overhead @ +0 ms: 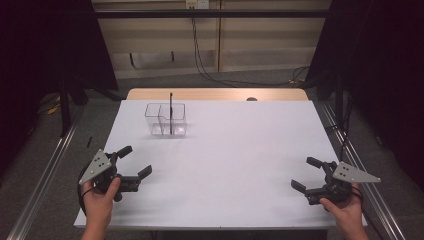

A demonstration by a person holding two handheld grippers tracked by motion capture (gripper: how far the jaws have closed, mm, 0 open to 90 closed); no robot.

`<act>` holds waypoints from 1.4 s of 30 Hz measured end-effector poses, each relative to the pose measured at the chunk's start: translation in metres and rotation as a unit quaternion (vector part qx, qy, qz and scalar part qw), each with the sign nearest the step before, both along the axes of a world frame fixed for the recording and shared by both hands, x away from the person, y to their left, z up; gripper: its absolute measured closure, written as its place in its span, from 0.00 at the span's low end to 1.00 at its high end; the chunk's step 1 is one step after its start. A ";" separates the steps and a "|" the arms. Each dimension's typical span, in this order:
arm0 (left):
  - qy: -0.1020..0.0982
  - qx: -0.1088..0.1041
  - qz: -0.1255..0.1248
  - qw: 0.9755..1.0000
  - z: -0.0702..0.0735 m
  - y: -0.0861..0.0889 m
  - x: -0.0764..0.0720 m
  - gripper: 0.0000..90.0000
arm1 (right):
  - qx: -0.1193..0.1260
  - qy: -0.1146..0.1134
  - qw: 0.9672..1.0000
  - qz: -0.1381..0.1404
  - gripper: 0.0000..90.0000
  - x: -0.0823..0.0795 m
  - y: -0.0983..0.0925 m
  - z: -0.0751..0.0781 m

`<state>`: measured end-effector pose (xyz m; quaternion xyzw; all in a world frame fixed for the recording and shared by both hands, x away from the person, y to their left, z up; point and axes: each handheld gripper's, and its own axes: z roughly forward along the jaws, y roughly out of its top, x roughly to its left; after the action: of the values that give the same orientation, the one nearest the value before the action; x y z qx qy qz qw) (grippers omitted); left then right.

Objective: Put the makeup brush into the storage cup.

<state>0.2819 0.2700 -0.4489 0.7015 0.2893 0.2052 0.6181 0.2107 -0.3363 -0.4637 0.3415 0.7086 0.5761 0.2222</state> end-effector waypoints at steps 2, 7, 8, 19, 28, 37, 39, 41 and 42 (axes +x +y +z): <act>0.001 -0.002 0.002 1.000 -0.001 0.001 -0.001 0.00 | 0.000 0.000 1.000 -0.001 0.00 0.000 0.000 0.000; 0.002 0.006 0.001 1.000 -0.001 0.002 -0.002 0.00 | 0.001 0.000 1.000 -0.002 0.00 0.001 -0.001 0.000; 0.001 0.007 0.002 1.000 -0.002 0.002 -0.002 0.00 | 0.002 0.000 1.000 -0.003 0.00 0.001 -0.002 0.000; -0.002 0.013 -0.001 1.000 -0.002 0.004 -0.006 0.00 | 0.005 0.000 1.000 -0.007 0.00 0.001 -0.006 0.000; -0.005 0.011 -0.001 1.000 -0.001 0.008 -0.010 0.00 | 0.007 -0.002 1.000 -0.010 0.00 0.002 -0.010 0.001; -0.007 0.020 -0.005 1.000 -0.001 0.008 -0.014 0.00 | 0.009 -0.002 1.000 -0.014 0.00 0.004 -0.012 0.000; -0.007 0.018 -0.004 1.000 -0.002 0.008 -0.015 0.00 | 0.011 -0.003 1.000 -0.014 0.00 0.004 -0.014 0.001; -0.007 0.019 -0.005 1.000 -0.002 0.009 -0.015 0.00 | 0.010 -0.004 1.000 -0.014 0.00 0.005 -0.015 0.000; -0.007 0.019 -0.004 1.000 -0.002 0.009 -0.015 0.00 | 0.010 -0.004 1.000 -0.017 0.00 0.005 -0.016 0.000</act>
<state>0.2669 0.2787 -0.4508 0.7127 0.2779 0.2134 0.6077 0.2157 -0.3519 -0.4634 0.3530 0.6960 0.5809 0.2315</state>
